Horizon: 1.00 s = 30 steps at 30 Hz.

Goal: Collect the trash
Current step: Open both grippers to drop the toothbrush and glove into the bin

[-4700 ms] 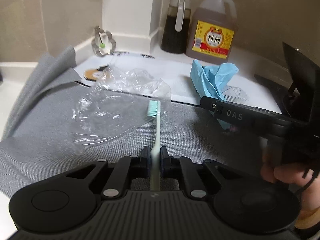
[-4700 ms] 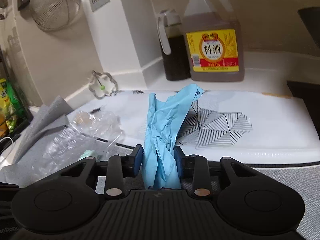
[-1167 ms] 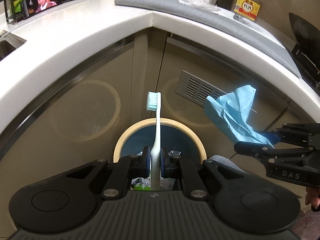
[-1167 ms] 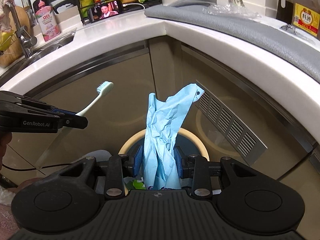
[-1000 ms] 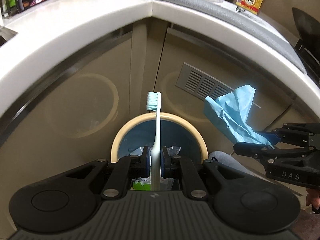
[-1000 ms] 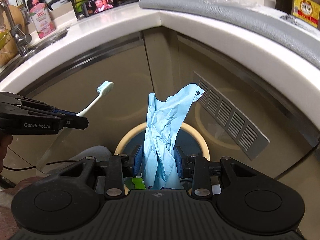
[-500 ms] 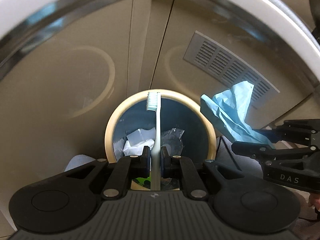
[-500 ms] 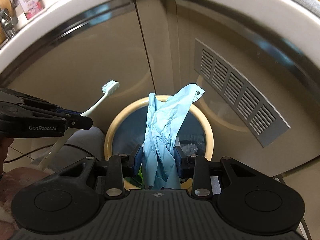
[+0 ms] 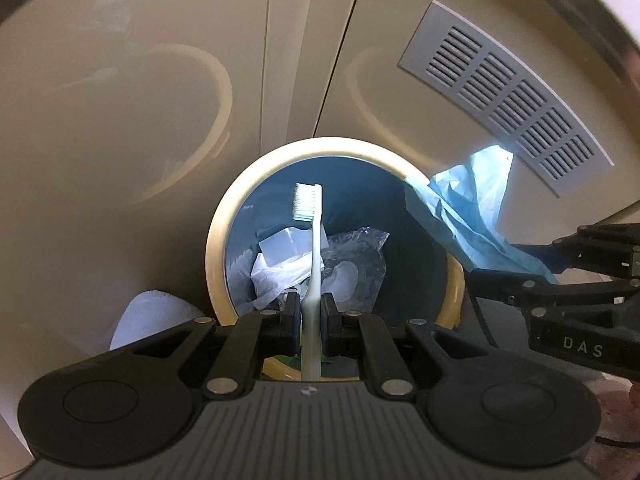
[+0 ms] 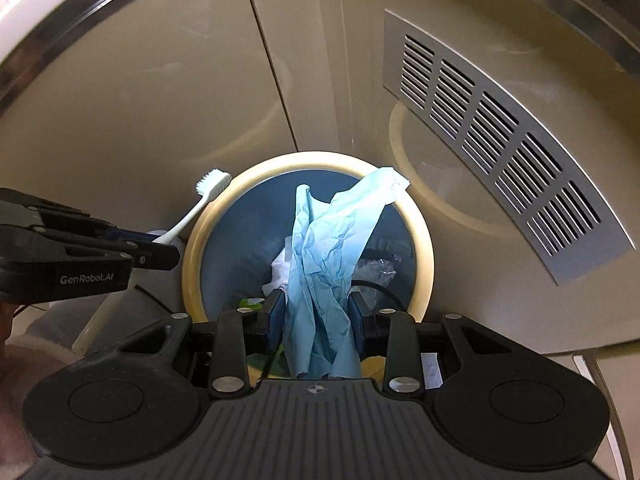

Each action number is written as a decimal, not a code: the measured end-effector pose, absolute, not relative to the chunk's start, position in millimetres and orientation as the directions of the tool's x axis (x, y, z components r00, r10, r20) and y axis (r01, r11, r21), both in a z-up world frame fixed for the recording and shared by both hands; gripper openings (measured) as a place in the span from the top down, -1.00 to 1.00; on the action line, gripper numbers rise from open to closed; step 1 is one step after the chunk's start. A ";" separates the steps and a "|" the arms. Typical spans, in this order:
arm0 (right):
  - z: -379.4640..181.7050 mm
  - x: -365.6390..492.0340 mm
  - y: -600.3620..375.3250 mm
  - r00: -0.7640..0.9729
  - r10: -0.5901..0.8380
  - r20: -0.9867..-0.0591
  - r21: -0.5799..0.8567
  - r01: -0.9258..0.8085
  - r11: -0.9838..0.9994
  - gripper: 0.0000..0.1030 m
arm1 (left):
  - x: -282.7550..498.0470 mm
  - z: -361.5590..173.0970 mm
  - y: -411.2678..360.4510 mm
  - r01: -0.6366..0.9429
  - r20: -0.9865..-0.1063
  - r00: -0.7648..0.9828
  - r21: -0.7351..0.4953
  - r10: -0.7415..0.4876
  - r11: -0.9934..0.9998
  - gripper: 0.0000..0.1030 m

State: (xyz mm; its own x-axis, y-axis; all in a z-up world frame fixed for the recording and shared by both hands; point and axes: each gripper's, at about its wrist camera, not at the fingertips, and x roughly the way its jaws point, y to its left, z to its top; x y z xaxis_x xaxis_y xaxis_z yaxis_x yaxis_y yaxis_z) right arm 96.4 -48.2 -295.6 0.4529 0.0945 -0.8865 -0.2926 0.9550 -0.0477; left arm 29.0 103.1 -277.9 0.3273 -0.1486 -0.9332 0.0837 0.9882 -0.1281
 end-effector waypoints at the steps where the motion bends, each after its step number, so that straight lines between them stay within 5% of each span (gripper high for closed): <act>1: -297.4 97.5 -47.5 0.450 0.092 -0.888 -0.051 -0.295 0.954 0.29 | 30.9 -279.7 102.5 0.084 -0.935 0.322 -0.125 -0.145 0.989 0.80; 12: -305.6 109.6 -40.5 0.423 0.055 -0.905 -0.075 -0.285 0.956 0.27 | 43.1 -301.0 102.3 0.088 -0.956 0.280 -0.064 -0.087 0.994 0.79; 14: -306.0 111.9 -40.7 0.421 0.049 -0.906 -0.075 -0.274 0.959 0.19 | 44.8 -303.5 102.8 0.097 -0.959 0.270 -0.062 -0.086 0.993 0.47; 16: -308.3 113.6 -41.4 0.417 0.044 -0.908 -0.072 -0.259 0.963 -0.01 | 46.6 -306.6 102.7 0.080 -0.967 0.250 -0.035 -0.054 0.996 -1.00; 19: -306.9 112.5 -43.0 0.422 0.039 -0.906 -0.062 -0.223 0.973 -0.60 | 42.5 -304.4 105.2 0.061 -0.963 0.269 -0.004 -0.020 0.998 -0.99; 30: -286.8 84.9 -46.3 0.445 0.093 -0.890 -0.020 -0.243 0.970 -0.74 | 19.9 -273.0 119.7 0.048 -0.946 0.323 0.007 -0.009 0.999 -0.99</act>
